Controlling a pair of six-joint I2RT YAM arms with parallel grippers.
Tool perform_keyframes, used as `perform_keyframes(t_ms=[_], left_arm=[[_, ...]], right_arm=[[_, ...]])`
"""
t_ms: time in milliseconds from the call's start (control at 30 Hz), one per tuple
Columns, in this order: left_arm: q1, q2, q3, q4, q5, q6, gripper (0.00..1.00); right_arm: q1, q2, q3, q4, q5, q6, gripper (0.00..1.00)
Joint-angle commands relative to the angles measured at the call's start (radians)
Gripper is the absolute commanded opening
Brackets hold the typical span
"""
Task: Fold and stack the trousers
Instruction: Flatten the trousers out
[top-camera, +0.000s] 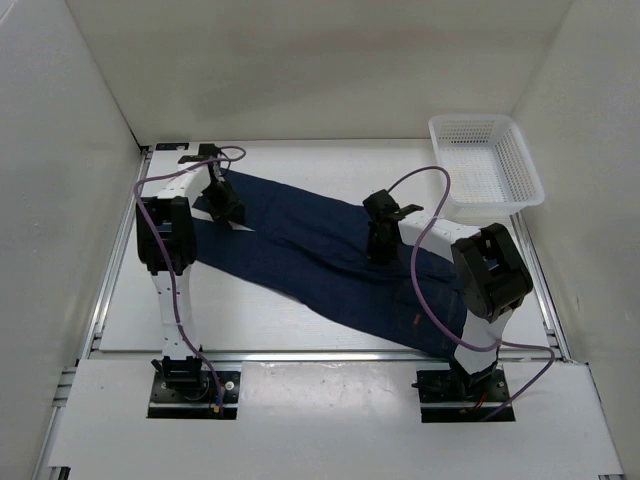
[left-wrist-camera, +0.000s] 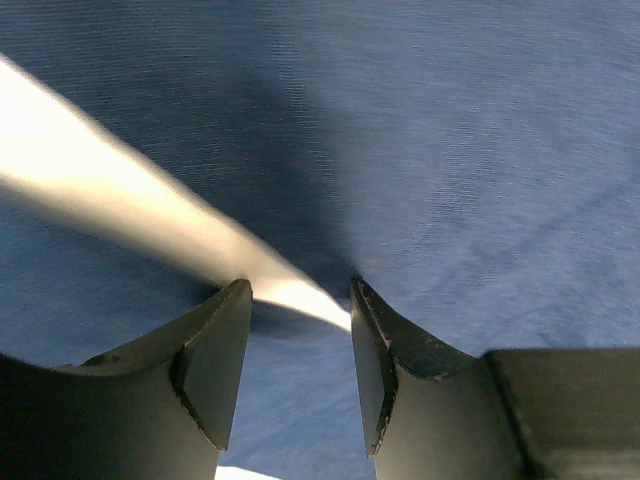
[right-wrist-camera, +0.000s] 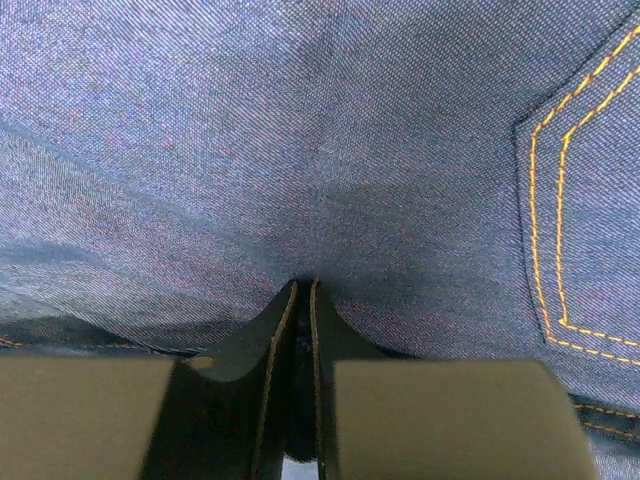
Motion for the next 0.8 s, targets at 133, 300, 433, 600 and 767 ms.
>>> perform_keyframes(t_ms=[133, 300, 433, 600, 767], left_arm=[[0.073, -0.158, -0.131, -0.027, -0.039, 0.078, 0.56], [0.091, -0.213, -0.101, -0.082, -0.088, 0.107, 0.56], [0.131, -0.334, -0.131, -0.105, -0.109, 0.107, 0.59], [0.286, -0.538, -0.353, -0.08, -0.077, 0.083, 0.59], [0.473, -0.591, -0.495, -0.053, -0.079, 0.022, 0.57]], right_arm=[[0.033, -0.093, -0.024, -0.135, 0.117, 0.006, 0.16], [-0.065, -0.17, 0.088, -0.215, 0.188, -0.032, 0.41], [-0.177, -0.232, 0.088, -0.228, 0.174, -0.055, 0.7], [-0.283, -0.399, -0.024, -0.218, 0.096, -0.09, 0.58], [-0.292, -0.517, -0.101, -0.218, 0.005, -0.1, 0.57]])
